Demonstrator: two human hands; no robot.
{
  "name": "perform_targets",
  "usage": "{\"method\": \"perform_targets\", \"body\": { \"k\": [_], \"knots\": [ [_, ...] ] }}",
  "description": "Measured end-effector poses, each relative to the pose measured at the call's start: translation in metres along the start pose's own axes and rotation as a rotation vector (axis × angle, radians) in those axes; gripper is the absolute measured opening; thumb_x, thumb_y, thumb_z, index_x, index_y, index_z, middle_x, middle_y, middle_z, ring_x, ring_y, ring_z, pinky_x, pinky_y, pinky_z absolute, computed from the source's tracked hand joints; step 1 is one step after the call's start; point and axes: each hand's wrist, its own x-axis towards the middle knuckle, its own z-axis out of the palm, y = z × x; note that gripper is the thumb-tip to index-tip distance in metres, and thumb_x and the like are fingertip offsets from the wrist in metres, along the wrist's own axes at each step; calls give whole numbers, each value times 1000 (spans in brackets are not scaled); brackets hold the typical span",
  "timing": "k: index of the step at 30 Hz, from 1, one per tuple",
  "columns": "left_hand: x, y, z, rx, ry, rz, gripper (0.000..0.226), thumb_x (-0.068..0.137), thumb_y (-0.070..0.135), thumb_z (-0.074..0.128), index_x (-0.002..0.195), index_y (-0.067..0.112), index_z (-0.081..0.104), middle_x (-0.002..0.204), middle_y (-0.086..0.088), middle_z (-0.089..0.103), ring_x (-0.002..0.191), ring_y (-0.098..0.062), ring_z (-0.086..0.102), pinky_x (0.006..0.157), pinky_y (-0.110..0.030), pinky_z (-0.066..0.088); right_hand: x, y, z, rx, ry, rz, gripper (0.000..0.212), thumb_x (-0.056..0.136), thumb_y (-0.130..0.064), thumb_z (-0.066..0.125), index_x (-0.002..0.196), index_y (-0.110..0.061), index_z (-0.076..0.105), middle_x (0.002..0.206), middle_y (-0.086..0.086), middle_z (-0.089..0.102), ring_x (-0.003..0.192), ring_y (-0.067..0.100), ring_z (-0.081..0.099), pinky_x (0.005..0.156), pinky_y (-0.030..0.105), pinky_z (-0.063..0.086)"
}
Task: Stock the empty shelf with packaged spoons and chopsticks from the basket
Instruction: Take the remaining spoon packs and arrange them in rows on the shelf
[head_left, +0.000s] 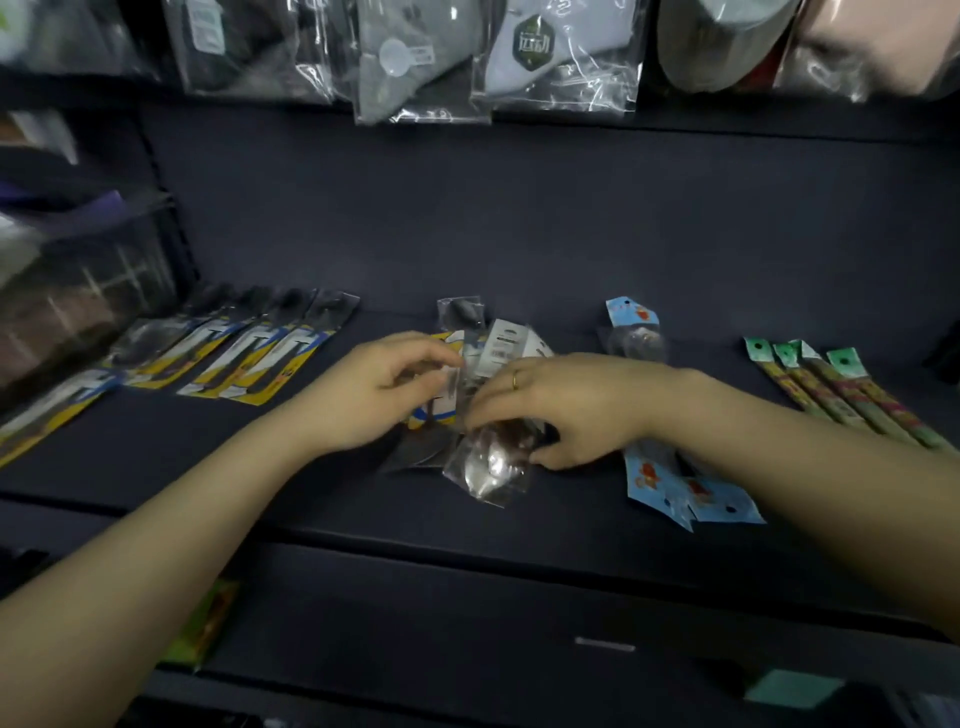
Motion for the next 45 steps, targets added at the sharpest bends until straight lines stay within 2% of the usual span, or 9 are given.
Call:
{"method": "perform_targets", "body": {
  "k": [9, 14, 17, 20, 25, 31, 35, 38, 45],
  "knots": [
    [-5, 33, 18, -382, 281, 44, 30, 86, 40, 41, 109, 29, 58, 114, 5, 64, 110, -11, 59, 101, -36, 44, -4, 13, 1, -78, 659, 13, 26, 82, -33, 52, 97, -12, 59, 88, 2, 63, 78, 24, 64, 51, 43, 55],
    [-4, 59, 35, -470, 407, 55, 60, 73, 44, 50, 131, 33, 37, 122, 17, 54, 113, 0, 54, 99, -26, 44, 19, -2, -38, 144, 934, 144, 23, 85, -26, 53, 89, -3, 58, 68, -13, 42, 66, 14, 47, 63, 32, 43],
    [-1, 68, 43, -497, 382, 62, 70, 81, 27, 58, 139, 32, 20, 123, 19, 51, 112, 7, 52, 92, -15, 46, 37, -20, -52, 531, 897, 162, 17, 91, -20, 53, 95, -5, 59, 66, -6, 52, 50, 6, 46, 58, 24, 41],
    [-2, 65, 38, -677, 607, -69, 38, 90, 13, 51, 125, 23, 38, 102, 9, 61, 94, -2, 62, 75, -16, 51, 43, -28, -48, 1046, 609, 34, 26, 97, -13, 42, 113, 1, 58, 84, 2, 60, 66, 15, 59, 65, 25, 50],
    [-16, 43, 26, -652, 674, -264, 20, 93, 7, 43, 93, 19, 58, 83, -4, 62, 75, -16, 56, 65, -24, 43, 33, -3, -21, 751, 654, 75, 26, 83, 5, 55, 103, -12, 60, 92, -8, 54, 79, 7, 53, 74, 19, 46],
    [-31, 17, 5, -463, 561, -459, 25, 94, 10, 42, 80, 19, 61, 74, -7, 51, 71, -19, 44, 65, -30, 37, 15, 15, 12, 336, 71, -64, 39, 76, -22, 74, 112, -17, 59, 104, -15, 46, 93, -10, 41, 83, -2, 30],
    [-35, 0, -10, -230, 501, -536, 24, 93, 16, 44, 73, 18, 57, 65, -3, 48, 65, -17, 42, 59, -29, 35, 20, 11, 19, -30, 234, -85, 34, 80, -30, 65, 112, -18, 61, 111, -4, 59, 101, 11, 55, 76, 10, 40],
    [-33, -8, -24, -95, 445, -555, 17, 93, 18, 44, 82, 12, 57, 70, -11, 48, 64, -20, 44, 59, -30, 34, 30, 4, 24, -330, 324, -105, 22, 73, -22, 58, 91, -16, 68, 85, -2, 67, 79, 19, 66, 58, 25, 52],
    [-45, -38, -74, 282, 336, -491, 19, 93, 20, 43, 98, 12, 60, 90, -14, 65, 88, -32, 59, 74, -37, 44, 68, -19, -23, -275, 562, 66, 6, 81, -14, 61, 86, -10, 63, 78, 4, 68, 67, 29, 66, 52, 31, 48]
  ]
}}
